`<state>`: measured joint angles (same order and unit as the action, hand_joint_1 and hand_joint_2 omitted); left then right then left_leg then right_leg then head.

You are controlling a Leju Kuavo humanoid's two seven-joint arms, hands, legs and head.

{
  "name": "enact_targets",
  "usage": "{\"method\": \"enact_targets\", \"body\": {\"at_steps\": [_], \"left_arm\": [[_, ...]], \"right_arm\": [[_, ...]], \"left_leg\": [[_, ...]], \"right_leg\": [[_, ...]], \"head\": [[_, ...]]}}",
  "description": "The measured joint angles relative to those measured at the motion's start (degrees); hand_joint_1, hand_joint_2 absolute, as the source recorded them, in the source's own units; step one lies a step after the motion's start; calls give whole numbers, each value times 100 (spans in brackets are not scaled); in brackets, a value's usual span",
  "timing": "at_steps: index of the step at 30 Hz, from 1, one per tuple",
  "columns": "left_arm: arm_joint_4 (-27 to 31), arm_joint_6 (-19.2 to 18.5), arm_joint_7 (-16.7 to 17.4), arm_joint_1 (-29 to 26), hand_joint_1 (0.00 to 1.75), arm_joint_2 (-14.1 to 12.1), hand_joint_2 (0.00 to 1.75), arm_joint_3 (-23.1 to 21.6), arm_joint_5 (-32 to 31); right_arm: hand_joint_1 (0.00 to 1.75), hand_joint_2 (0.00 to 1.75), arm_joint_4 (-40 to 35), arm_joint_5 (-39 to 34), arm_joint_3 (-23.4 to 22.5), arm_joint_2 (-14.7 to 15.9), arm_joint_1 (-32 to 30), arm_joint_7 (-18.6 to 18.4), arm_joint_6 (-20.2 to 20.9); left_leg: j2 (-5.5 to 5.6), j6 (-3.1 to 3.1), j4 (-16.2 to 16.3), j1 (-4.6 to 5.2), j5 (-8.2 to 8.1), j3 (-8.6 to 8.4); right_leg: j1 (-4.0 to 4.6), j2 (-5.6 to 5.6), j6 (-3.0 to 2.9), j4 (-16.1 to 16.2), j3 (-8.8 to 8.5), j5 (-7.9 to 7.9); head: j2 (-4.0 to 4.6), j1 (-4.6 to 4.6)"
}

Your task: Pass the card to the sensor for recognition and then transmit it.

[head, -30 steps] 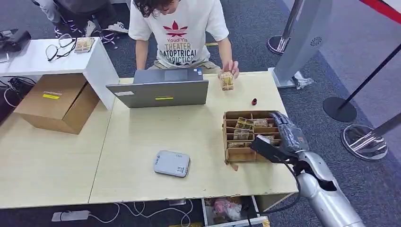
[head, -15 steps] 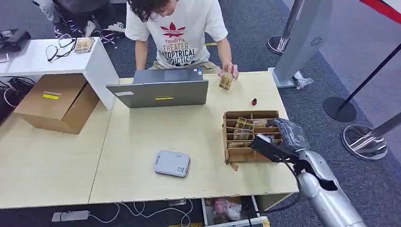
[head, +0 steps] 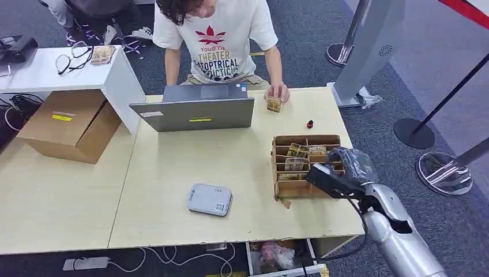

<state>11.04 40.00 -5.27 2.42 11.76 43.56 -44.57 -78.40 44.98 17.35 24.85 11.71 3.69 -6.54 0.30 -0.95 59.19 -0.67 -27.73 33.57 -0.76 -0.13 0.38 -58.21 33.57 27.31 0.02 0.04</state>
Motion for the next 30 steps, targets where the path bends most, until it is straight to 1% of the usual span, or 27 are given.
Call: {"method": "enact_targets", "body": {"at_steps": [2,3,6,7,10,11,13,15,16,17,18,20,22,24,26,28,30], "left_arm": [[0,0,9,0,0,0,0,0,-2],[0,-28,56,0,0,-2,0,0,-26],[0,-287,217,1,0,-64,0,0,-94],[0,-354,232,0,0,-83,0,0,-96],[0,-426,251,1,0,-151,0,0,-116],[0,-433,273,1,0,-173,0,0,-118],[0,-426,280,1,0,-203,0,0,-120],[0,-293,203,-1,0,-190,0,0,-85],[0,-218,164,-1,0,-177,0,0,-70],[0,-170,149,-1,0,-164,0,0,-66],[0,-162,140,-1,0,-155,0,0,-66],[0,-157,114,-1,0,-138,0,0,-59],[0,-181,129,-1,0,-133,0,0,-81],[0,-184,155,0,0,-135,0,0,-85],[0,-170,140,0,0,-138,0,0,-70],[0,-162,109,0,0,-138,0,0,-68],[0,-157,109,0,0,-136,0,0,-68]], "right_arm": [[106,175,0,0,0,-2,-11,0,2],[117,175,0,4,0,-2,-12,0,4],[115,175,11,63,18,-7,6,0,22],[112,175,15,66,28,-11,22,0,37],[115,175,33,87,70,-26,60,-2,52],[112,175,48,90,79,-28,72,-2,52],[105,175,70,92,92,-31,85,-2,52],[106,175,81,87,96,-31,85,-2,52],[98,175,87,87,96,-31,84,-9,52],[94,175,96,85,96,-31,84,-9,50],[98,175,98,81,96,-31,84,-9,52],[94,175,107,81,96,-31,84,-9,52],[101,175,111,81,96,-31,84,-9,50],[96,175,111,79,96,-31,84,-9,50],[101,175,114,68,96,-31,84,-9,50],[98,175,114,68,96,-31,84,-9,50],[99,175,114,66,96,-31,83,-9,50]], "left_leg": [[0,0,0,0,0,1],[0,0,0,0,0,1],[0,0,-1,-1,0,2],[0,0,-1,-1,0,2],[1,0,-1,-2,0,1],[1,0,-1,-2,0,2],[2,-1,-1,-2,0,1],[2,-1,-1,-1,1,2],[2,-1,-1,-1,1,2],[1,-1,-1,0,0,2],[1,-1,-1,0,0,2],[1,-1,-1,0,0,2],[1,0,-1,0,0,2],[1,-1,-1,0,0,1],[1,-1,-1,-1,0,1],[1,-1,-1,-1,0,1],[1,-1,-1,-2,1,1]], "right_leg": [[0,0,0,0,0,0],[0,0,0,0,0,0],[1,1,0,-3,0,0],[1,0,0,-3,0,0],[1,1,0,-3,0,0],[1,1,0,-4,0,0],[1,1,0,-4,0,0],[1,1,0,-4,0,0],[0,1,0,-3,0,0],[0,1,0,-3,0,0],[0,1,0,-3,0,0],[0,1,0,-2,0,0],[0,1,0,-2,0,0],[0,1,0,-2,0,0],[0,1,0,-3,0,0],[1,1,0,-3,0,0],[1,1,0,-4,1,0]], "head": [[0,0],[0,2],[0,0],[0,4],[0,0],[0,0],[0,0],[0,0],[0,2],[0,2],[0,0],[0,0],[0,2],[0,0],[0,0],[0,0],[0,0]]}}
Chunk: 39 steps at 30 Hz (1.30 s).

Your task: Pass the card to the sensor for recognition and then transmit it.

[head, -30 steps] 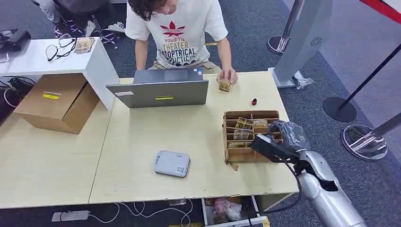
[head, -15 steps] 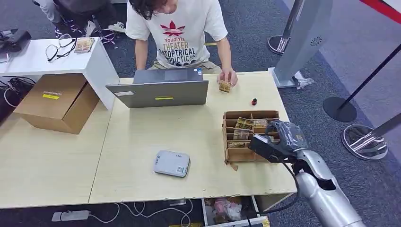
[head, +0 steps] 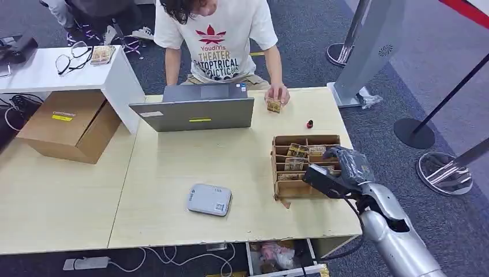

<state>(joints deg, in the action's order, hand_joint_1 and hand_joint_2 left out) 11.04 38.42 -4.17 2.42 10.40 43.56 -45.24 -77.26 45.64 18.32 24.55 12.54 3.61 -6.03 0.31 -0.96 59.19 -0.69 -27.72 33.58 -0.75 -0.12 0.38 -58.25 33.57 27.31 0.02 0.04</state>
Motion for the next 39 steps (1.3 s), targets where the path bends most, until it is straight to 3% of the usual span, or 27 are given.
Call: {"method": "enact_targets", "body": {"at_steps": [3,4,6,15,28,32,35,36,37,39], "left_arm": [[0,70,-7,-1,0,33,0,0,0],[0,79,-7,-1,0,44,0,0,0],[0,83,-9,-2,0,68,0,0,2],[-26,-339,173,-4,0,-103,0,0,-44],[-26,-323,179,-5,0,-142,0,0,-33],[-26,-98,37,-7,0,-107,0,9,35],[-26,81,-2,-6,0,-24,0,13,35],[-26,92,-9,-6,0,2,0,13,35],[-26,96,-9,-5,0,15,0,15,35],[-26,96,-9,-4,0,37,0,15,35]], "right_arm": [[105,175,4,-4,0,2,-9,0,-4],[98,175,7,-9,0,2,-14,0,-4],[105,175,7,-20,-2,2,-23,0,-4],[106,175,24,-11,28,0,-10,0,22],[103,175,133,-24,140,0,-11,-9,72],[105,175,155,-55,140,0,-18,-41,70],[108,175,160,-70,140,0,-64,-41,66],[124,175,160,-72,140,0,-77,-42,66],[124,175,160,-72,140,2,-78,-41,66],[141,175,160,-72,138,0,-79,-42,66]], "left_leg": [[0,0,0,0,0,0],[0,0,0,0,0,0],[0,0,0,1,0,1],[0,0,0,0,0,1],[0,0,0,1,0,2],[0,0,0,1,0,0],[0,0,0,0,0,0],[-1,0,0,0,0,0],[-1,0,0,1,0,-1],[-1,0,0,0,0,-1]], "right_leg": [[0,0,0,0,0,0],[0,0,0,0,0,0],[0,0,0,1,0,0],[0,1,0,-1,0,0],[0,0,0,0,0,0],[0,0,0,0,0,0],[0,0,0,0,0,0],[0,0,0,0,0,0],[0,-1,0,0,0,0],[0,-1,0,1,0,0]], "head": [[0,0],[0,2],[0,2],[0,0],[0,0],[0,0],[0,0],[0,2],[0,0],[0,0]]}}
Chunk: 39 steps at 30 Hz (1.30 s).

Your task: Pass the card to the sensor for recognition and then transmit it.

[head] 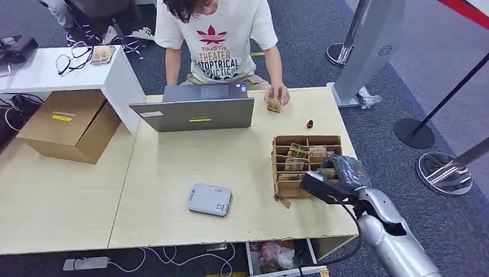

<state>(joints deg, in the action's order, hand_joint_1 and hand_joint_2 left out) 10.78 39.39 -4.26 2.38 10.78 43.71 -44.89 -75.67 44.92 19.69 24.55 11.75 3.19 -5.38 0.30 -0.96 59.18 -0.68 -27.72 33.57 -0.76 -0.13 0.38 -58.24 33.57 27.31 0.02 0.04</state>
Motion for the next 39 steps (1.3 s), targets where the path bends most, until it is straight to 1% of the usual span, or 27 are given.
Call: {"method": "enact_targets", "body": {"at_steps": [4,6,7,8,16,19,22,23,28,29,30,33,36,37,39], "left_arm": [[0,0,0,0,0,11,0,9,-7],[0,2,0,1,0,11,0,13,-24],[0,2,0,1,0,13,0,13,-35],[0,2,0,1,0,13,0,13,-35],[0,2,0,1,0,13,0,15,-46],[0,2,0,1,0,11,0,15,-61],[0,0,0,2,0,9,0,15,-90],[0,0,0,2,0,9,0,15,-96],[0,2,0,2,0,9,0,15,-155],[0,2,0,3,0,9,0,15,-162],[0,2,0,3,0,9,0,15,-173],[0,4,-2,3,0,9,0,15,-192],[0,7,-7,4,0,9,0,15,-208],[0,9,-9,4,0,9,0,15,-212],[0,11,-17,5,0,11,0,15,-230]], "right_arm": [[145,175,0,-4,0,0,-8,0,0],[150,175,0,-7,0,0,-13,2,2],[148,175,0,-7,0,0,-13,2,4],[152,175,2,-7,0,0,-13,2,4],[155,175,15,-7,0,0,-9,2,7],[154,175,15,-15,-4,2,3,2,30],[162,175,13,-85,-15,9,54,50,166],[159,175,13,-118,-17,15,75,57,217],[157,175,15,-335,-24,94,246,173,566],[154,175,15,-400,-26,113,288,207,631],[154,175,15,-468,-28,138,332,247,678],[155,175,13,-564,-37,201,438,295,756],[152,175,11,-618,-37,264,519,328,844],[155,175,11,-645,-37,288,542,345,863],[150,175,11,-680,-37,334,605,350,907]], "left_leg": [[0,0,0,0,0,-1],[0,0,0,0,0,-2],[0,0,0,0,0,-2],[-1,0,0,-1,0,-2],[-1,0,0,0,1,-2],[0,0,0,0,1,-2],[-1,0,0,0,1,-4],[-1,0,0,0,1,-4],[-2,1,0,0,3,-3],[-1,1,0,1,3,-3],[-2,1,0,1,3,-3],[-1,1,0,1,3,-3],[-1,1,1,1,3,-2],[-1,1,1,1,3,-2],[-1,1,1,1,3,-1]], "right_leg": [[0,-1,0,-1,0,0],[0,-1,0,-1,0,0],[0,-1,0,-1,0,0],[1,-1,0,-1,0,0],[0,-1,0,-1,-2,-1],[0,-1,0,-1,-3,-1],[0,-1,-1,-1,-3,-2],[0,-1,-1,-1,-3,-2],[0,-1,-2,-1,-2,-2],[0,-1,-2,-1,-3,-3],[-1,-1,-2,-1,-2,-3],[-1,0,-2,-1,-3,-3],[-1,0,-2,-1,-2,-3],[-1,0,-2,-1,-2,-3],[-1,0,-2,-1,-2,-3]], "head": [[0,0],[0,0],[0,0],[0,2],[0,2],[0,2],[0,2],[0,0],[0,2],[0,0],[0,2],[0,0],[0,0],[0,0],[0,2]]}}
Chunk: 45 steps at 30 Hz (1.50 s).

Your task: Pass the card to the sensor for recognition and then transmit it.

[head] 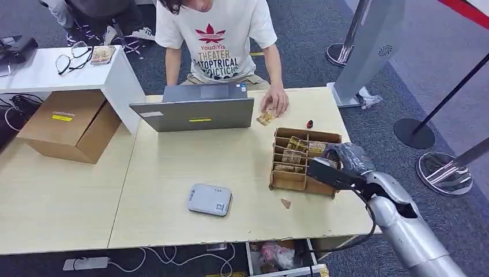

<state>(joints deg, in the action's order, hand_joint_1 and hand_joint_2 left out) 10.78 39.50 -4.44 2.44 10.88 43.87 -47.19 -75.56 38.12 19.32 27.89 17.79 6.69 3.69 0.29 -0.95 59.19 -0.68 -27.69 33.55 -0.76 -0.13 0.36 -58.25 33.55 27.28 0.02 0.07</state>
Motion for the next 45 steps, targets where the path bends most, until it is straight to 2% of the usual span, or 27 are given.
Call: {"method": "enact_targets", "body": {"at_steps": [6,11,28,36,42,45], "left_arm": [[0,-20,-15,0,0,0,0,0,-28],[0,-356,138,2,0,-105,0,0,-120],[0,-365,192,12,0,-195,0,0,-149],[0,-378,243,45,0,-203,0,0,-219],[0,-437,264,70,0,-208,0,-2,-223],[0,-446,264,69,0,-201,0,0,-210]], "right_arm": [[154,175,-28,-94,11,96,185,11,79],[152,175,-26,-219,90,107,488,-2,133],[155,175,107,-544,391,-7,1565,120,177],[161,175,485,-658,621,-411,2206,171,229],[164,175,923,-693,813,-888,2644,197,232],[173,175,1198,-697,903,-1144,2880,201,247]], "left_leg": [[0,0,0,0,0,2],[-2,-1,0,-1,1,-2],[1,-4,0,-2,4,2],[5,-9,0,-4,7,3],[4,-13,0,-4,10,2],[4,-14,0,-4,10,1]], "right_leg": [[0,0,0,-1,0,0],[1,-2,-3,-2,0,-2],[1,-1,-3,-4,0,-2],[3,1,-3,-9,0,-2],[3,-1,-3,-10,1,-2],[3,-1,-3,-13,1,-2]], "head": [[0,0],[0,-2],[0,-2],[0,0],[0,0],[0,-2]]}}
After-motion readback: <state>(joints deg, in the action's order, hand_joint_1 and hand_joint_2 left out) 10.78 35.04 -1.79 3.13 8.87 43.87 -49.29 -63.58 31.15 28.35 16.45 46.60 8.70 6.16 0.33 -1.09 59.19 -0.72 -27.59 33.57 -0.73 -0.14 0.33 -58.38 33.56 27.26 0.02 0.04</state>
